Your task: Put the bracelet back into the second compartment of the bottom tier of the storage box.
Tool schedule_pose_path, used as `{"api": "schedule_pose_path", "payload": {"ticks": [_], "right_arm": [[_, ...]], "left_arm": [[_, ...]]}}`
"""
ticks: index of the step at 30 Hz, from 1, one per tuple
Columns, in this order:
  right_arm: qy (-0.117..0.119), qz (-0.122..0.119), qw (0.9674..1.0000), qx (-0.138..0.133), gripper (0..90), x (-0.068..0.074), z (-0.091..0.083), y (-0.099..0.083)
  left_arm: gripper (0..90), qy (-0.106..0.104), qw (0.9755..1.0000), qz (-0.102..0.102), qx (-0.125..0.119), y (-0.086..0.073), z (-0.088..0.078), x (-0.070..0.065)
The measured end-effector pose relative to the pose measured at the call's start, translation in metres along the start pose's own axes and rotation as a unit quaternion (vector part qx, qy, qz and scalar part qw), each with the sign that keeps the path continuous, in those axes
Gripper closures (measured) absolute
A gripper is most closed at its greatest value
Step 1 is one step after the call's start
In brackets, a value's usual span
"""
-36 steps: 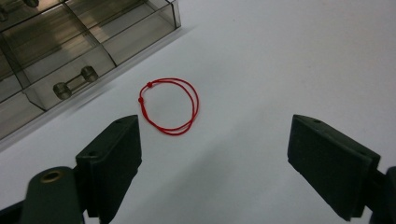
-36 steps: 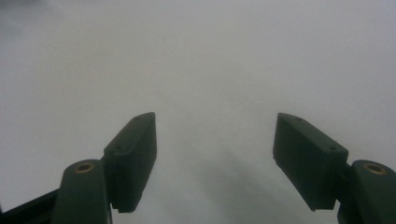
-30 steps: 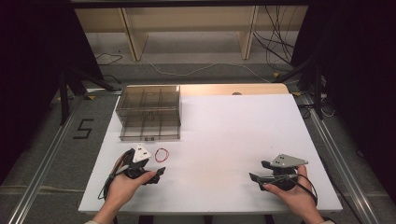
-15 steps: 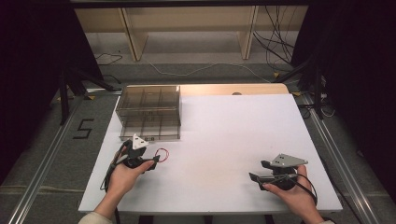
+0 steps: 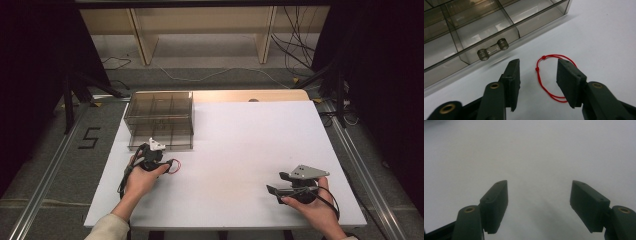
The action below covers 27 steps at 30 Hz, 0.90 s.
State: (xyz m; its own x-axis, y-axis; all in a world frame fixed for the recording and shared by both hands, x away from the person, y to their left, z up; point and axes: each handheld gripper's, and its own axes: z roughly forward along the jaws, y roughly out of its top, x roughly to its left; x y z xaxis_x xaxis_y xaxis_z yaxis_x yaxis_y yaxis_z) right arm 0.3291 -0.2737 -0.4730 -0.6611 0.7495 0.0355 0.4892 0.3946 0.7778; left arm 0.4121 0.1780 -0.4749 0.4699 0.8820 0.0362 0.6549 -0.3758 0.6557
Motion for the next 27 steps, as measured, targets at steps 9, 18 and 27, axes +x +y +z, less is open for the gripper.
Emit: {"api": "schedule_pose_path", "payload": {"ticks": [9, 18, 27], "right_arm": [[0.000, 0.002, 1.0000, -0.002, 31.4, 0.001, 0.000, 0.000], [0.000, 0.002, 1.0000, -0.002, 31.5, 0.001, 0.000, 0.000], [0.000, 0.001, 1.0000, -0.001, 31.5, 0.001, 0.000, 0.000]], "left_arm": [[66.3, -0.012, 0.9998, -0.010, 0.014, 0.003, 0.011, 0.003], [77.1, -0.018, 0.9994, -0.022, 0.019, 0.005, 0.016, 0.006], [86.1, -0.021, 0.9989, -0.026, 0.032, 0.008, 0.017, 0.005]]}}
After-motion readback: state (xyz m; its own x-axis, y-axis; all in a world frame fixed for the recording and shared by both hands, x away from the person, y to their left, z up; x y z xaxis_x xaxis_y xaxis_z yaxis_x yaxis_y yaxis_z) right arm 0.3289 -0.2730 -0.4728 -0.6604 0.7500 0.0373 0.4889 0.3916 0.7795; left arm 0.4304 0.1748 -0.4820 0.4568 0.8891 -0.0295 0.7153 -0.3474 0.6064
